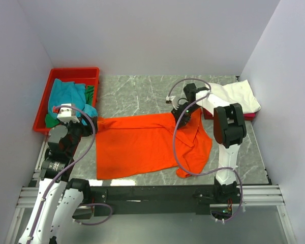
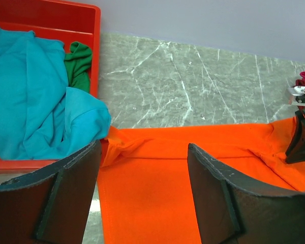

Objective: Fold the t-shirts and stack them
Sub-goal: Fold the tshirt

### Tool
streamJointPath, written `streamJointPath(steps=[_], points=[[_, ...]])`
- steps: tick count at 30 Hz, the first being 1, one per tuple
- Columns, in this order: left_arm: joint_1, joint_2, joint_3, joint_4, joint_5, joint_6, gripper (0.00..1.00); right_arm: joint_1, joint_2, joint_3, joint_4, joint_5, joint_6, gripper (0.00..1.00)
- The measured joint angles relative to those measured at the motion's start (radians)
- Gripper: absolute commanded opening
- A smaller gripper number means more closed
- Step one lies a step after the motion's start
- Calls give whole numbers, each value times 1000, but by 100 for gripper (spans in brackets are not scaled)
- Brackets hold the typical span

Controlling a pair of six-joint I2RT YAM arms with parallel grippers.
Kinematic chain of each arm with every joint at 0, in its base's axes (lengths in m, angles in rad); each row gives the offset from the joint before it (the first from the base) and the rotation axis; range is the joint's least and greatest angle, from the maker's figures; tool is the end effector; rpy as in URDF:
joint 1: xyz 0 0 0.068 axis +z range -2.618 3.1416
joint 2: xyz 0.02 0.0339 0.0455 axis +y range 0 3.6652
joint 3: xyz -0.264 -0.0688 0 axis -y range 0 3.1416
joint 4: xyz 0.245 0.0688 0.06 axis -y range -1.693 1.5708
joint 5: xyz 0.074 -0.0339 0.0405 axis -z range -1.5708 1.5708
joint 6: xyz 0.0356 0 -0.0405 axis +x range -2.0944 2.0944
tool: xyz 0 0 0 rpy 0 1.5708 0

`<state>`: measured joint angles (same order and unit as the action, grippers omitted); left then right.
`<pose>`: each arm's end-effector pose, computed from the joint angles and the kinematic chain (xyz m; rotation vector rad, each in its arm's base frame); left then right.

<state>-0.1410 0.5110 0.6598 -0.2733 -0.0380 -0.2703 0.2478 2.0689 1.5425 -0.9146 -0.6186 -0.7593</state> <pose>0.1307 -0.0172 0.3247 -0.1385 1.6971 -0.2752 0.3841 0.1185 0.1721 -1.3778 2.3824 0.8054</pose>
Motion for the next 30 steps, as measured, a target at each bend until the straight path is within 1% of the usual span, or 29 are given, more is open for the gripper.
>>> streamJointPath(steps=[1, 4, 5, 11, 16, 20, 24, 26, 27, 29, 30], points=[[0, 2, 0, 0, 0, 0, 73, 2, 0, -1, 0, 0, -1, 9], [0, 6, 0, 0, 2, 0, 73, 5, -18, -21, 2, 2, -1, 1], [0, 8, 0, 0, 5, 0, 73, 5, -28, -32, 2, 3, -2, 0], [0, 10, 0, 0, 14, 0, 73, 18, -152, -164, 23, 30, -20, 0], [0, 11, 0, 0, 15, 0, 73, 68, -287, -303, 47, 52, -45, 0], [0, 13, 0, 0, 15, -1, 73, 116, -341, -360, 74, 66, -50, 0], [0, 14, 0, 0, 15, -1, 73, 157, -357, -404, 105, 98, -49, 0], [0, 16, 0, 0, 15, -1, 73, 173, -360, -420, 123, 116, -47, 2], [0, 17, 0, 0, 15, -1, 73, 178, -362, -427, 128, 126, -45, 9], [0, 17, 0, 0, 15, -1, 73, 189, -369, -442, 141, 146, -41, 26], [0, 18, 0, 0, 15, -1, 73, 195, -373, -447, 145, 155, -35, 33]])
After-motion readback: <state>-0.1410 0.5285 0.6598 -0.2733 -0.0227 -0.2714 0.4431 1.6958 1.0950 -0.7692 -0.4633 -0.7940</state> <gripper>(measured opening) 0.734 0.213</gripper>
